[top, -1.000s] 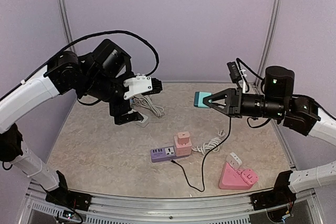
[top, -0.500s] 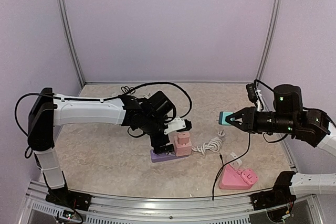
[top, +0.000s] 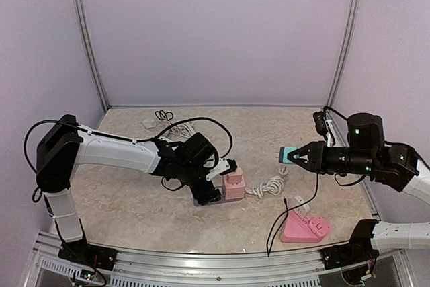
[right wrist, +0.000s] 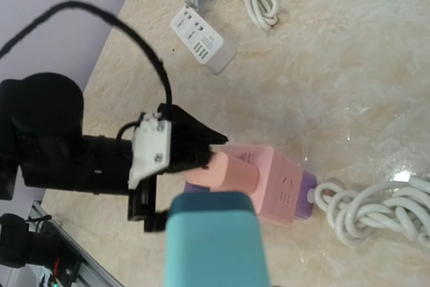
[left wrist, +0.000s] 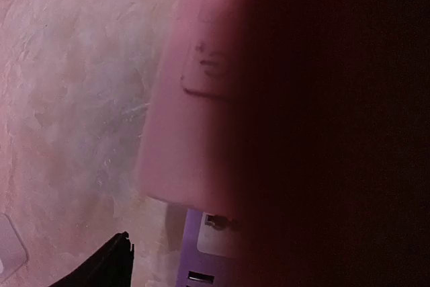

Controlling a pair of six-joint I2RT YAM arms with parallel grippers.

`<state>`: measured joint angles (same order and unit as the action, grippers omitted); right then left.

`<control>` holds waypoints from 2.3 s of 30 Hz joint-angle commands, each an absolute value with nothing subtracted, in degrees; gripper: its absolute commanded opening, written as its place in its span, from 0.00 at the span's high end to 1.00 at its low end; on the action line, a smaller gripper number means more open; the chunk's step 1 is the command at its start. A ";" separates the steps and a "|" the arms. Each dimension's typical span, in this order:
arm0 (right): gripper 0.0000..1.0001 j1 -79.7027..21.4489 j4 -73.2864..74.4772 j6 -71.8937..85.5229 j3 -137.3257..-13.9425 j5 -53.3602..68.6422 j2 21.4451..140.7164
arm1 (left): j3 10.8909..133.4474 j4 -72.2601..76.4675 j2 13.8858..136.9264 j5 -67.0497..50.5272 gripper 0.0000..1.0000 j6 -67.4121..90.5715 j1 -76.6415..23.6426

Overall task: Insert the plug
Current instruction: Pick up the plug from the center of the board, then move the socket to the center of the board.

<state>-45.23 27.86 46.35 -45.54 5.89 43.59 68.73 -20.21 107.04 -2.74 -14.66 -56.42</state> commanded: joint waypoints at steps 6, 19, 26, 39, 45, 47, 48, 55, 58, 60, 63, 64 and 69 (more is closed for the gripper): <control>1.00 -44.91 25.77 46.33 -44.54 5.33 43.70 | 63.69 -21.26 110.84 5.58 0.29 -6.38 -54.54; 1.00 -44.91 23.66 45.42 -45.93 6.50 47.81 | 58.09 -20.67 106.96 -4.59 0.15 -11.27 -52.99; 1.00 -44.91 23.15 45.56 -45.66 6.54 49.44 | 57.40 -19.75 109.34 -1.62 0.15 -12.46 -56.91; 1.00 -44.91 19.47 46.02 -44.06 7.98 50.90 | 57.75 -21.88 108.02 -0.86 0.91 -3.15 -50.72; 1.00 -44.99 12.60 42.23 -43.29 10.95 55.65 | 55.63 -20.50 104.95 0.76 1.00 4.99 -45.43; 1.00 -45.27 9.43 39.35 -42.38 10.41 57.92 | 55.02 -20.81 104.67 4.39 1.00 6.65 -45.35; 1.00 -45.39 7.75 37.19 -42.17 10.14 59.48 | 54.87 -21.11 104.96 5.35 1.00 7.29 -45.35; 1.00 -46.91 -3.68 26.04 -41.70 11.52 69.01 | 55.84 -24.29 109.19 -1.79 0.24 9.04 -45.85; 1.00 -46.87 -5.65 24.22 -42.16 14.26 70.76 | 55.44 -25.57 107.84 -4.90 0.04 7.55 -44.47; 1.00 -46.87 -6.29 23.15 -42.27 15.56 71.13 | 54.44 -26.27 104.55 -5.93 0.01 5.22 -43.89; 1.00 -46.86 -7.56 21.98 -41.97 17.36 71.26 | 55.26 -29.71 99.06 -9.38 0.01 1.56 -42.85; 1.00 -46.86 -7.92 21.69 -41.93 17.70 71.28 | 56.88 -31.78 97.70 -9.69 0.01 0.53 -42.59; 1.00 -46.92 -7.57 20.25 -43.05 18.54 71.79 | 61.86 -41.10 94.25 -15.04 0.01 -4.61 -39.22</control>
